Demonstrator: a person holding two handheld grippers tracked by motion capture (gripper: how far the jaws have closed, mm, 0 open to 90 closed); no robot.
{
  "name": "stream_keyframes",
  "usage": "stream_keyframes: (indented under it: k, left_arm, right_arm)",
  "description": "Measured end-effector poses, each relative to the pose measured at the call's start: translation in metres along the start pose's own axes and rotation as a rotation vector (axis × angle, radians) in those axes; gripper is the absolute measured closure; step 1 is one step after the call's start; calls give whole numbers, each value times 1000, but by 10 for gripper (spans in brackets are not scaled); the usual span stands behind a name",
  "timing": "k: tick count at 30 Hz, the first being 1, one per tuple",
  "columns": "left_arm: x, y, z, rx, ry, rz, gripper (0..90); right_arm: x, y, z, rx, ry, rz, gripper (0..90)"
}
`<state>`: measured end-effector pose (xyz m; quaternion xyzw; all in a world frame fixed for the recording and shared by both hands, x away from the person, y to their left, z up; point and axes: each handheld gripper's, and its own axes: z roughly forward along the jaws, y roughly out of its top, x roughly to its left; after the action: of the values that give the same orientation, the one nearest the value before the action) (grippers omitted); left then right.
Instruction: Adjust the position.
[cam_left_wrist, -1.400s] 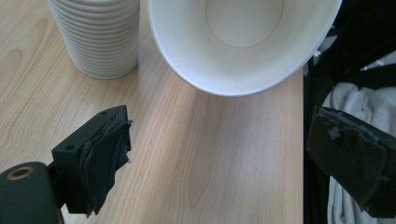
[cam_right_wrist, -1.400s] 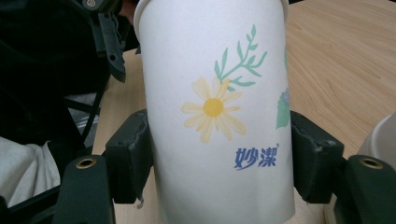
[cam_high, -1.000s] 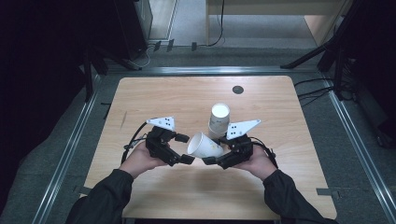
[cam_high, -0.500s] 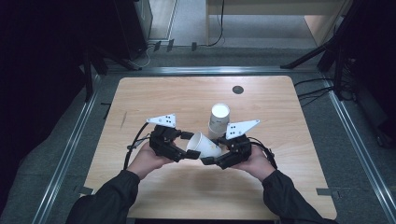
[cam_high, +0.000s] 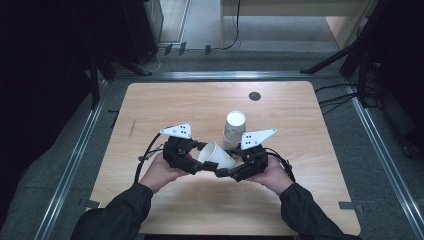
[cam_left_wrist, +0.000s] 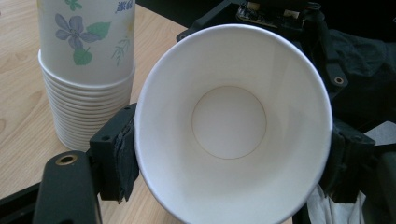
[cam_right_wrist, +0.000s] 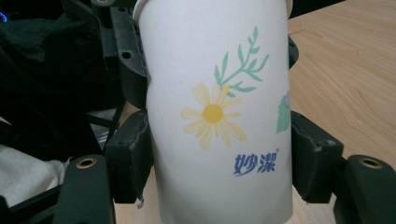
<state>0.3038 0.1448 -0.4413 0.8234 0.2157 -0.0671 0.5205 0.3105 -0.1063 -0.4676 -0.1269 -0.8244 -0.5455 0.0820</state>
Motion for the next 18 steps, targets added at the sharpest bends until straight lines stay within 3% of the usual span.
stream_keyframes:
  k: [9,14,18]
  left_arm:
    - [0,1,-2,-2,11,3,223]
    - [1,2,-7,-16,25,8,223]
    - [3,3,-13,-16,41,9,223]
  right_arm:
    - [-1,0,1,-7,-9,13,301]
    - [0,-1,2,25,-40,1,269]
    - [0,-2,3,46,-39,3,260]
